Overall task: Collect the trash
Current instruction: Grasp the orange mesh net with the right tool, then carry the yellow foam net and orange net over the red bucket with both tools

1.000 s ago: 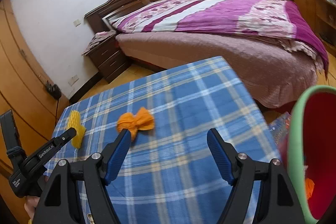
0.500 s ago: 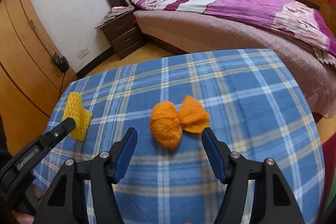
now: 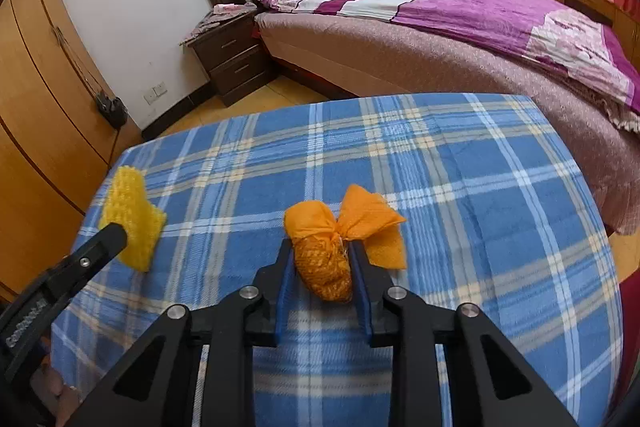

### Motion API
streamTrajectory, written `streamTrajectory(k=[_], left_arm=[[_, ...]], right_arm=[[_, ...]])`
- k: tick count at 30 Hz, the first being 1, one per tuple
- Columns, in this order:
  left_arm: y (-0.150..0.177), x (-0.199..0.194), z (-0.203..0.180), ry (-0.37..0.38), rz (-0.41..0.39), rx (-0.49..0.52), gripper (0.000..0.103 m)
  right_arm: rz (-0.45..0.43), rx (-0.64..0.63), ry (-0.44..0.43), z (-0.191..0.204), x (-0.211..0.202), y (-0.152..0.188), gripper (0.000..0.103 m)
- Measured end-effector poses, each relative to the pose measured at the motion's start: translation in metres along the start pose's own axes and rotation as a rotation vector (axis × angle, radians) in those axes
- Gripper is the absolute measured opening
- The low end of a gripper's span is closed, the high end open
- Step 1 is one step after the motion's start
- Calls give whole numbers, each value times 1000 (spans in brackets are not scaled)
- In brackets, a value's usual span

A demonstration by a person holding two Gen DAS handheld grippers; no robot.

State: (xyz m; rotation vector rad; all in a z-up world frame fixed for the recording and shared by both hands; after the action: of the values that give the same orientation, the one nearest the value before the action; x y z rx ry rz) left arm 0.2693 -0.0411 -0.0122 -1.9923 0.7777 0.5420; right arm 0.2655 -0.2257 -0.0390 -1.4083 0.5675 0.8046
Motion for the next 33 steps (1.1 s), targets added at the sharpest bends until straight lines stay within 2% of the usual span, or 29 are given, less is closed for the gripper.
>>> streamTrajectory(k=[7,14,22,33], left_arm=[[-3,-15,-15,19,-32,39,7],[2,-49,-34,38,-57,82,7],[21,-92,-58,94,-64,105,7],[58,-139,-92,190,-28,141,7]], right_arm=[[-44,36,-25,-3,-42,9,28],[-77,82,-53,-16,-88,23,28],[-151,91,-33,-23,-146,49,28],[-242,135,-5,-39,-218,84,28]])
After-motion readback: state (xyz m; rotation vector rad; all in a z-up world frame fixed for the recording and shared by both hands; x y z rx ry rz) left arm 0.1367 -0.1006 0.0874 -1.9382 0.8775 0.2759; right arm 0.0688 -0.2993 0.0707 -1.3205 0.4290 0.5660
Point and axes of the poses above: each gripper's, at about its wrist camera, not at the fingertips, and x roughly the way its jaws point, z to its left, y to its underside, the point moved 4 cm from there along x, roughly the way its jaws point, and after that the axes turned 13 degrees about -x, right-handed, at the moved point
